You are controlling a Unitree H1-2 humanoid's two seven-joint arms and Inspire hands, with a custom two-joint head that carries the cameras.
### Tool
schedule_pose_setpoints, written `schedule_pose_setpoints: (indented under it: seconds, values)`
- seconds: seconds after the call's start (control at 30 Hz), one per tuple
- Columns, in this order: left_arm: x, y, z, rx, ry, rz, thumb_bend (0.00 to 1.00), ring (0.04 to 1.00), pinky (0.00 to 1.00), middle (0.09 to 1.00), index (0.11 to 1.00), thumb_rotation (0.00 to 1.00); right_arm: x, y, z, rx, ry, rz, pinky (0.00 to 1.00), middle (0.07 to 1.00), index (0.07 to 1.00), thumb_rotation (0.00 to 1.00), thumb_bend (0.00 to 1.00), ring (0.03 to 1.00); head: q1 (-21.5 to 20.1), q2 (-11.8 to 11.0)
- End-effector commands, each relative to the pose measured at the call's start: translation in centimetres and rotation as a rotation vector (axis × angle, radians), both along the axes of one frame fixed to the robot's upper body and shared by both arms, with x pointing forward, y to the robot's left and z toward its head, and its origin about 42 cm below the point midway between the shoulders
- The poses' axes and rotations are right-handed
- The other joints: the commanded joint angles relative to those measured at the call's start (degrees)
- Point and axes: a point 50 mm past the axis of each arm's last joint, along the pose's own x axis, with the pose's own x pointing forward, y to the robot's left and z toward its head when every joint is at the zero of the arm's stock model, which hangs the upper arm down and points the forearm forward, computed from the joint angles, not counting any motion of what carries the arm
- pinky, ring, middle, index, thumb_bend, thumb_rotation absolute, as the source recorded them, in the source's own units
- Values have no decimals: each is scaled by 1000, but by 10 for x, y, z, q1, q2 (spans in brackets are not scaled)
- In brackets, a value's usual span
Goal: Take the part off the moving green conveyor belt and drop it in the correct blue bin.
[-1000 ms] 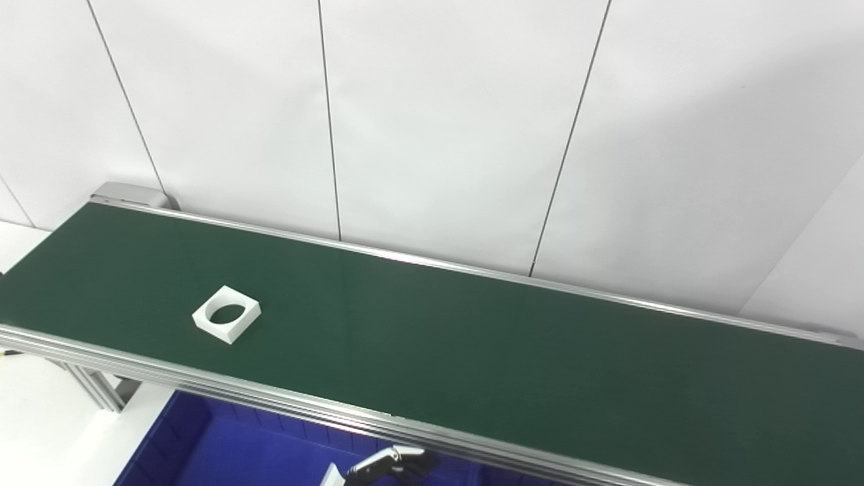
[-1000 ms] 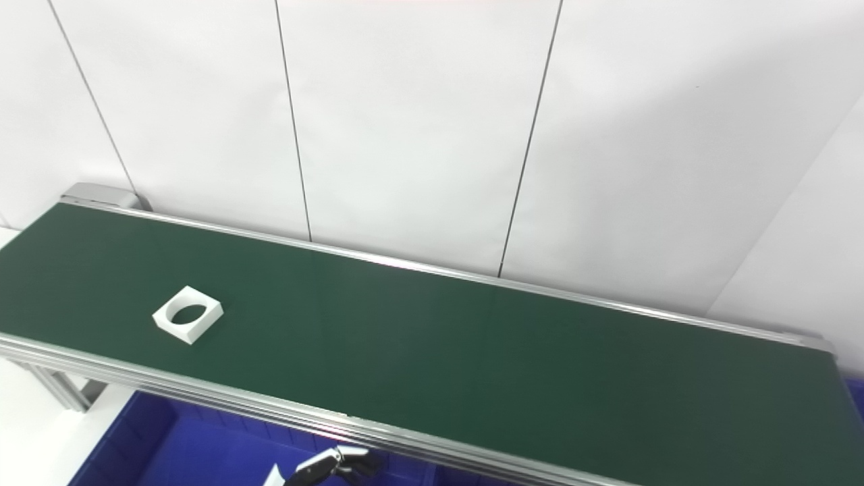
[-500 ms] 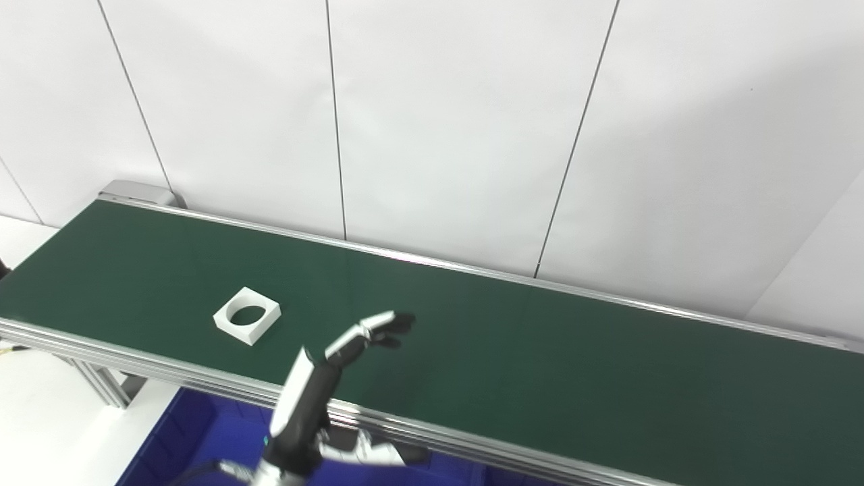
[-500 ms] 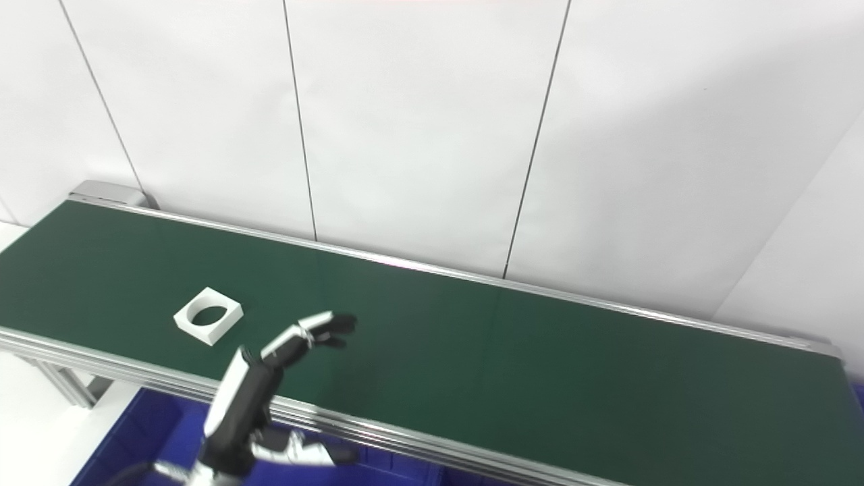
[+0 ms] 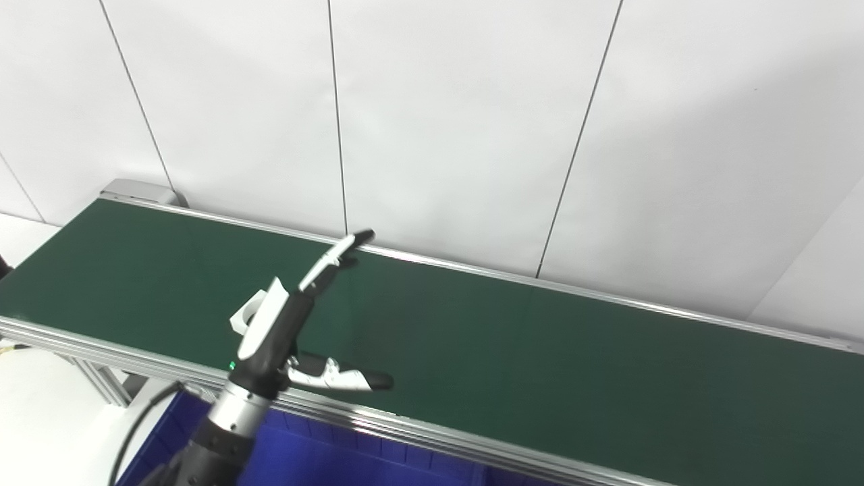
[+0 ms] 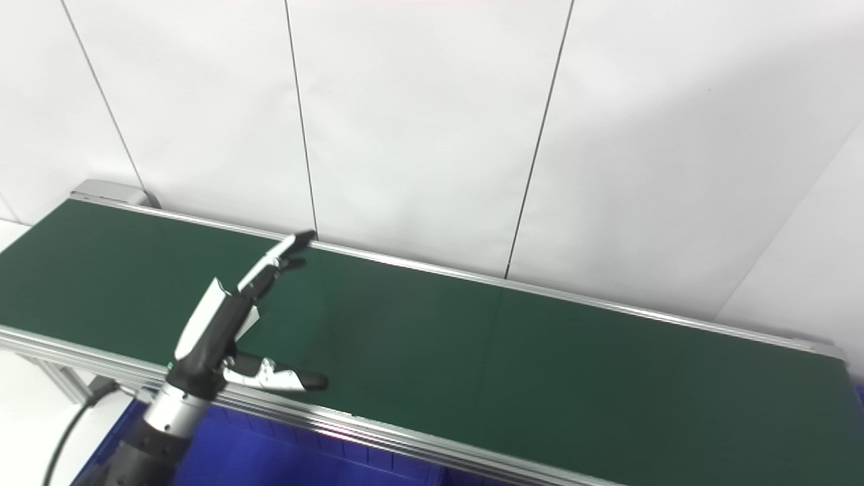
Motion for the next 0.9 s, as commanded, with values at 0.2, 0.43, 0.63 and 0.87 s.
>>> schedule_pose_setpoints:
  seconds: [0.2, 0.43, 0.63, 0.87]
  values:
    - [47, 41, 21, 152, -2, -1, 920, 994, 963, 994, 978, 327, 10, 5, 18, -6, -124, 18, 715, 881, 916, 523, 904, 845, -28, 25]
    - [79, 62, 21, 252, 45, 34, 913, 1000, 960, 1000, 991, 261, 12, 7, 21, 2, -130, 22, 704, 886, 920, 506, 917, 852, -30, 43]
    - [103, 75, 18, 328, 129, 38, 953, 1000, 949, 1000, 993, 227, 16, 5, 22, -4, -136, 23, 719, 884, 923, 510, 920, 849, -28, 54]
    - [120, 76, 16, 417, 218, 8, 976, 997, 945, 1000, 976, 197, 18, 3, 25, -3, -136, 18, 745, 877, 924, 515, 919, 846, -25, 72]
